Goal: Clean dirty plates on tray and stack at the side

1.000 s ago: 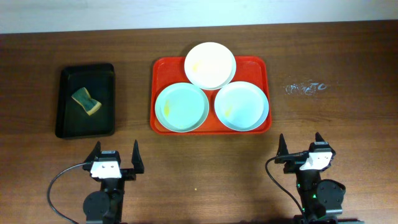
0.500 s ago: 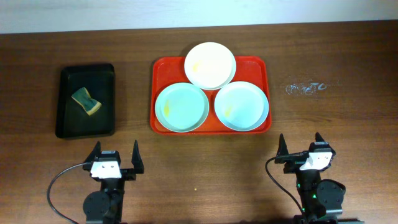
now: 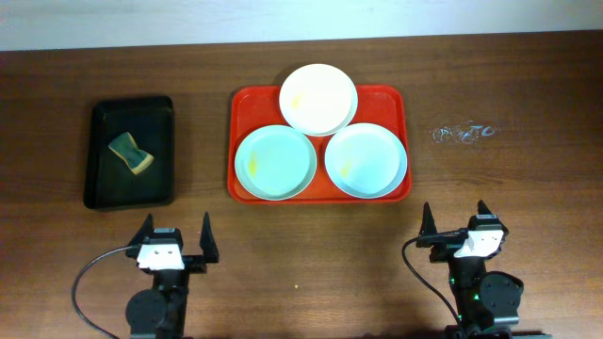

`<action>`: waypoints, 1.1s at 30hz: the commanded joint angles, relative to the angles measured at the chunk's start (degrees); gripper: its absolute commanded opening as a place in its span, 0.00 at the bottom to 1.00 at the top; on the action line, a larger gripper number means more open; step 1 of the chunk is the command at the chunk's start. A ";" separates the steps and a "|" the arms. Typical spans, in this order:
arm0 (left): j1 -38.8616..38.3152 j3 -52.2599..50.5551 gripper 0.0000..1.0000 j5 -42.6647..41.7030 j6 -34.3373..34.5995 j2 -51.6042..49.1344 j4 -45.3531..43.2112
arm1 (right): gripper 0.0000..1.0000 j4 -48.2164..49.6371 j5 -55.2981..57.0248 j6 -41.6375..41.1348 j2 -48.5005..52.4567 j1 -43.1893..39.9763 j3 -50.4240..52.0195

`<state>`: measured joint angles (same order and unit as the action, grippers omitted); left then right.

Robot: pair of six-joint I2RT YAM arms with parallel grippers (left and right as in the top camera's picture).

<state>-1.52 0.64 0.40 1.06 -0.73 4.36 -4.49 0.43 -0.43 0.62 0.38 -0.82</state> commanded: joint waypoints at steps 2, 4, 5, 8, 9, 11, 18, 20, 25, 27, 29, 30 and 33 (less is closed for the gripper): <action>-0.98 -0.07 0.99 -37.77 27.17 0.33 -3.91 | 0.99 -0.17 0.28 -0.48 -0.42 0.31 0.50; -0.98 -0.07 0.99 -41.83 33.51 0.33 -8.68 | 0.99 -0.17 0.28 -0.48 -0.44 0.31 0.50; -0.98 -0.07 1.00 -41.77 36.39 0.33 -11.69 | 0.99 -0.17 0.28 -0.48 -0.42 0.31 0.50; -0.98 -0.07 0.99 -41.24 37.94 0.33 -34.18 | 0.99 -0.17 0.28 -0.48 -0.42 0.31 0.50; -0.94 0.00 0.99 -39.19 37.97 0.33 -39.87 | 0.99 -0.17 0.28 -0.48 -0.42 0.31 0.50; -0.94 2.40 0.99 -31.87 38.60 0.33 -43.52 | 0.99 -0.17 0.28 -0.48 -0.42 0.31 0.50; -0.94 39.89 0.99 -10.58 9.53 -21.46 14.23 | 0.99 -0.17 0.26 -0.48 -0.42 0.31 0.50; -0.94 48.70 0.99 -18.80 9.11 -31.32 24.81 | 0.99 -0.17 0.28 -0.48 -0.42 0.31 0.50; -0.94 63.32 0.99 -5.09 12.04 -48.13 32.79 | 0.99 -0.17 0.28 -0.48 -0.44 0.31 0.50; -0.92 75.65 0.99 1.66 13.22 -59.63 43.67 | 0.99 -0.17 0.28 -0.48 -0.42 0.31 0.50; -0.94 90.86 0.99 2.03 12.96 -75.63 54.62 | 0.99 -0.17 0.28 -0.48 -0.44 0.31 0.50; -0.94 94.27 0.99 2.32 12.94 -79.82 57.00 | 0.99 -0.17 0.28 -0.48 -0.44 0.31 0.50; 1.25 100.94 0.99 7.67 18.43 -89.61 57.20 | 0.99 -0.17 0.28 -0.48 -0.44 0.31 0.50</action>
<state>-2.37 96.84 2.39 14.13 -85.25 61.39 -4.51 0.43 -0.43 0.69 0.38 -0.82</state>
